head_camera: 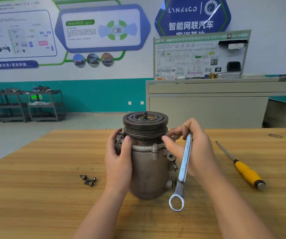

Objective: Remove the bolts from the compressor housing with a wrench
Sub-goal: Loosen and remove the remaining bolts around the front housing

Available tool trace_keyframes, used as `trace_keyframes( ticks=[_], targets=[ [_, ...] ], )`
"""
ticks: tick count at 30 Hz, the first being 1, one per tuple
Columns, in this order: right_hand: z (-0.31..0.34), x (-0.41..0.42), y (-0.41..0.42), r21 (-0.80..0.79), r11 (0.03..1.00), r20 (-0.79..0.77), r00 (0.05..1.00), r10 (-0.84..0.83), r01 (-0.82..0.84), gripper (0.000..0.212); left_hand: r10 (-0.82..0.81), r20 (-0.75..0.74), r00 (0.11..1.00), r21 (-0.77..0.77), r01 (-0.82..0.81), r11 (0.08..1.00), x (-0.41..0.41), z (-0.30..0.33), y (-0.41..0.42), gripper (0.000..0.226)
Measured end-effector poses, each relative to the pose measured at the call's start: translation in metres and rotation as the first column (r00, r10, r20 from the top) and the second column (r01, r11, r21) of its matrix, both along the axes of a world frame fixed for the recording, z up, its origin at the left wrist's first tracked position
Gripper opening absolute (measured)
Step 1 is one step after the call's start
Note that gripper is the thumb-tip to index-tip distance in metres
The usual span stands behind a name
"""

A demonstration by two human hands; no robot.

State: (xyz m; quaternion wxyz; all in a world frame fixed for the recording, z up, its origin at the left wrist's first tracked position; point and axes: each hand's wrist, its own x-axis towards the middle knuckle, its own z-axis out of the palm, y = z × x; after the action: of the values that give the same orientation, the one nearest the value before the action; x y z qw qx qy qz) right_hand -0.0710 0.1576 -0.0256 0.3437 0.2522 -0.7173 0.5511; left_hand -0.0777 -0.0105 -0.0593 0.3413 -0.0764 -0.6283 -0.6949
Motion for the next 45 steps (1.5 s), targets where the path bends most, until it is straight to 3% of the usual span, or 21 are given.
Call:
trace_keyframes(
  ticks=[3, 6, 9, 12, 16, 26, 31, 36, 41, 45],
  targets=[
    [0.001, 0.001, -0.001, 0.033, 0.998, -0.036, 0.998, -0.058, 0.059, 0.054, 0.179, -0.027, 0.984, -0.087, -0.181, 0.98, 0.004, -0.002, 0.005, 0.039],
    [0.0, 0.002, -0.002, 0.025, 0.999, -0.048, 0.998, -0.036, 0.037, 0.05, 0.343, -0.289, 0.894, -0.176, -0.402, 0.899, 0.011, -0.001, 0.009, 0.034],
    [0.0, 0.003, -0.004, 0.018, 1.0, -0.043, 0.999, -0.018, 0.019, 0.047, 0.297, -0.48, 0.826, -0.248, -0.452, 0.857, 0.015, -0.002, 0.016, 0.022],
    [0.0, 0.003, -0.002, 0.006, 1.0, -0.036, 0.999, -0.03, 0.03, 0.052, 0.223, -0.566, 0.794, -0.342, -0.472, 0.813, 0.018, -0.004, 0.023, 0.014],
    [-0.002, 0.0, 0.0, 0.017, 1.0, -0.024, 1.0, -0.012, 0.012, 0.051, 0.219, -0.546, 0.809, -0.411, -0.486, 0.771, 0.019, -0.003, 0.027, 0.021],
    [0.0, 0.0, 0.001, 0.005, 1.0, -0.038, 0.999, -0.011, 0.011, 0.055, 0.19, -0.48, 0.856, -0.385, -0.401, 0.831, 0.019, -0.001, 0.029, 0.017],
    [-0.001, 0.003, 0.0, -0.015, 1.0, -0.046, 0.999, 0.022, -0.023, 0.049, 0.177, -0.471, 0.864, -0.384, -0.382, 0.841, 0.018, -0.004, 0.029, 0.016],
    [-0.002, -0.003, 0.001, 0.0, 1.0, -0.009, 1.0, -0.016, 0.016, 0.055, 0.172, -0.491, 0.854, -0.388, -0.391, 0.835, 0.017, -0.005, 0.029, 0.016],
    [-0.001, 0.002, 0.001, -0.042, 0.998, -0.01, 0.999, 0.041, -0.041, 0.039, 0.167, -0.478, 0.863, -0.416, -0.389, 0.822, 0.018, -0.005, 0.027, 0.016],
    [-0.001, 0.001, 0.0, 0.005, 1.0, 0.001, 1.0, -0.02, 0.02, 0.053, 0.162, -0.469, 0.868, -0.419, -0.381, 0.824, 0.017, -0.005, 0.028, 0.017]
  ],
)
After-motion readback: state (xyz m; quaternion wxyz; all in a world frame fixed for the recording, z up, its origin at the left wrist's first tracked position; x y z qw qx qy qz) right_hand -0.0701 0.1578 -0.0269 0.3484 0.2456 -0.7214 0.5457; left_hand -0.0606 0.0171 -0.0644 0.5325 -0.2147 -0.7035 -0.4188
